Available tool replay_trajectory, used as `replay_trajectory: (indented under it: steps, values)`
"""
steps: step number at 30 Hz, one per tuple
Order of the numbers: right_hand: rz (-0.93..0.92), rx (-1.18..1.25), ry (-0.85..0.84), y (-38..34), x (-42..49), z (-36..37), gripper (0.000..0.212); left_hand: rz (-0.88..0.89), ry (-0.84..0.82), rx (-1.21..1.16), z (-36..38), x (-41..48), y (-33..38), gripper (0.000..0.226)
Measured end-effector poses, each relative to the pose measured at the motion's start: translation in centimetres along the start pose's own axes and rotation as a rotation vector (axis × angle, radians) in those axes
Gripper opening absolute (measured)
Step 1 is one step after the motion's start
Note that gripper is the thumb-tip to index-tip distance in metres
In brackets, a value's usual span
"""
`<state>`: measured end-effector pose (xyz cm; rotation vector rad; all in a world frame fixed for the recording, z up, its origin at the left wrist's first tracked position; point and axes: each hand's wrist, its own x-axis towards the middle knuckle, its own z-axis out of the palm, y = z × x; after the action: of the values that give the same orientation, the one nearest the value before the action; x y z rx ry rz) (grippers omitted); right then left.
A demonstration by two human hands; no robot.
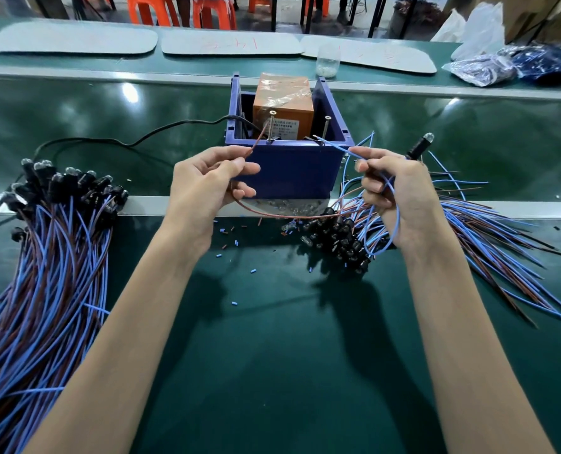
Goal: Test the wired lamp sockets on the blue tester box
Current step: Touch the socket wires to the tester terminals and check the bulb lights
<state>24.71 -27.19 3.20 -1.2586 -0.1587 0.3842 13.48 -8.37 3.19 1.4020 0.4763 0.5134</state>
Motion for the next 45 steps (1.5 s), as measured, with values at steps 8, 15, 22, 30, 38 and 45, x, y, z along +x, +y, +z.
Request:
replay_trajectory:
  steps: [8, 15, 22, 30, 38, 45]
  values:
    - [-0.015, 0.1, 0.187, 0.36, 0.18, 0.66, 0.03, 0.013, 0.115, -0.042, 0.22, 0.23, -0.49, 0.018]
    - [-0.035, 0.014, 0.175, 0.35, 0.25, 0.5, 0.028, 0.019, 0.069, -0.018, 0.71, 0.05, -0.83, 0.018]
    - [-0.027, -0.034, 0.104, 0.42, 0.08, 0.64, 0.03, 0.02, 0.03, -0.018, 0.71, -0.01, -0.87, 0.019]
    - [-0.011, -0.015, 0.098, 0.19, -0.02, 0.72, 0.031, 0.018, 0.015, -0.012, 0.66, -0.07, -0.81, 0.021]
    - [0.01, 0.007, 0.084, 0.09, 0.06, 0.48, 0.032, -0.01, 0.018, 0.023, 0.42, 0.0, -0.59, 0.021]
    - [0.008, 0.011, 0.072, 0.09, 0.15, 0.46, 0.033, -0.011, 0.013, 0.029, 0.31, 0.05, -0.39, 0.021]
